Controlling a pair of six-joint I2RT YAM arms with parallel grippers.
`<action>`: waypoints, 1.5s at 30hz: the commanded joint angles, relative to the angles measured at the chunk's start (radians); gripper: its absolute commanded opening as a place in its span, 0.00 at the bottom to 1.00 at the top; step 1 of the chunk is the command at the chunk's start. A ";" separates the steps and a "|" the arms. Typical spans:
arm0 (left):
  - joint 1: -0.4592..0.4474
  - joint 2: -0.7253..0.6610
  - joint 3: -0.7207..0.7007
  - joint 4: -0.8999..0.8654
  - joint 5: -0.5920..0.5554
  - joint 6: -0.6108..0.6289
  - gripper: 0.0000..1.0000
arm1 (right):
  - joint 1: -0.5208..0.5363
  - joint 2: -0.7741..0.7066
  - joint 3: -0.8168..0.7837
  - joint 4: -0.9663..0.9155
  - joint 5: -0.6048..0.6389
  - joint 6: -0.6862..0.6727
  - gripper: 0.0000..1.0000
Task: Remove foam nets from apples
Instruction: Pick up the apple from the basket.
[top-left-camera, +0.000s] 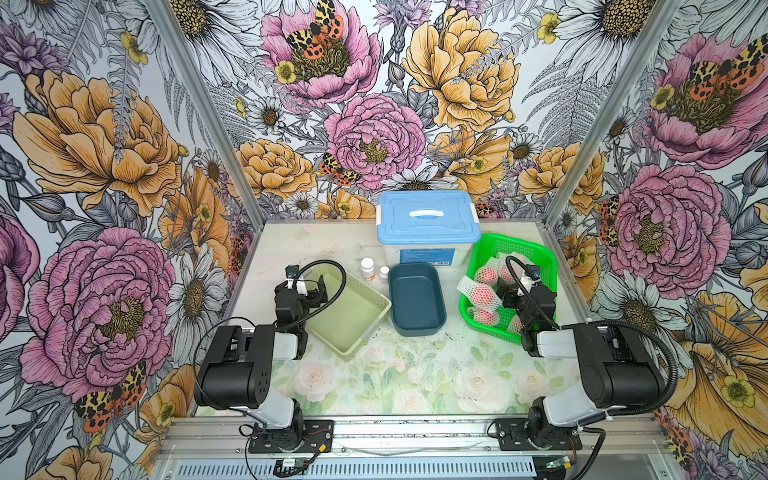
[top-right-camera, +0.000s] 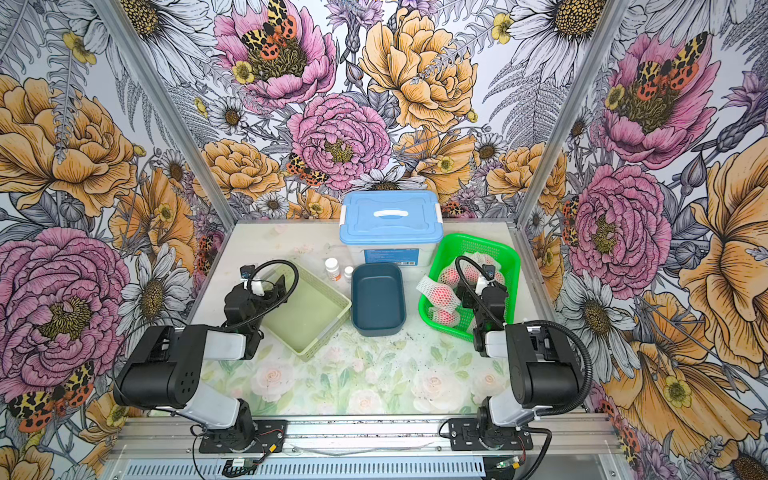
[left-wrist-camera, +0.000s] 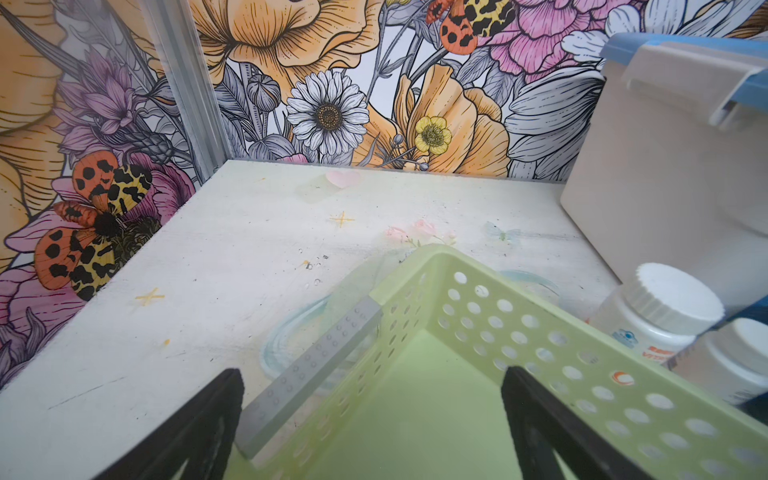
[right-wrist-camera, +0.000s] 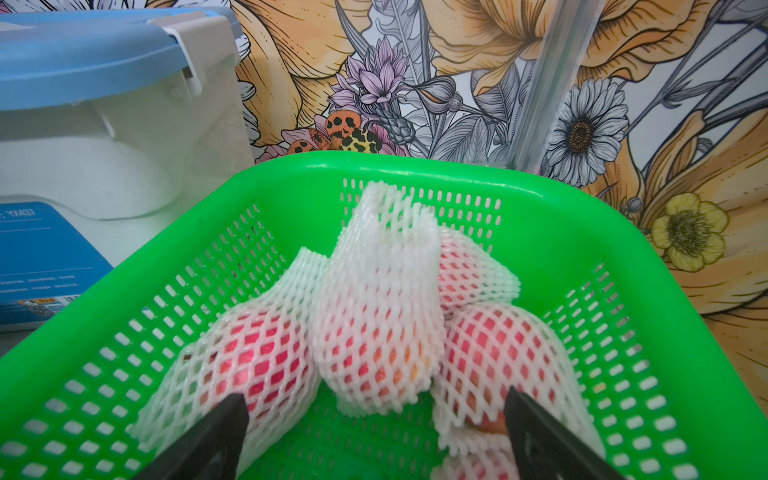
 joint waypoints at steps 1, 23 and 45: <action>0.019 -0.001 0.028 -0.003 0.065 0.013 0.99 | 0.005 0.004 0.032 -0.002 -0.008 -0.021 1.00; 0.009 -0.003 0.027 -0.005 0.046 0.019 0.99 | 0.002 0.004 0.030 -0.001 -0.012 -0.020 1.00; -0.226 -0.211 0.349 -0.686 -0.503 -0.041 0.99 | 0.024 -0.004 0.025 0.001 0.007 -0.045 1.00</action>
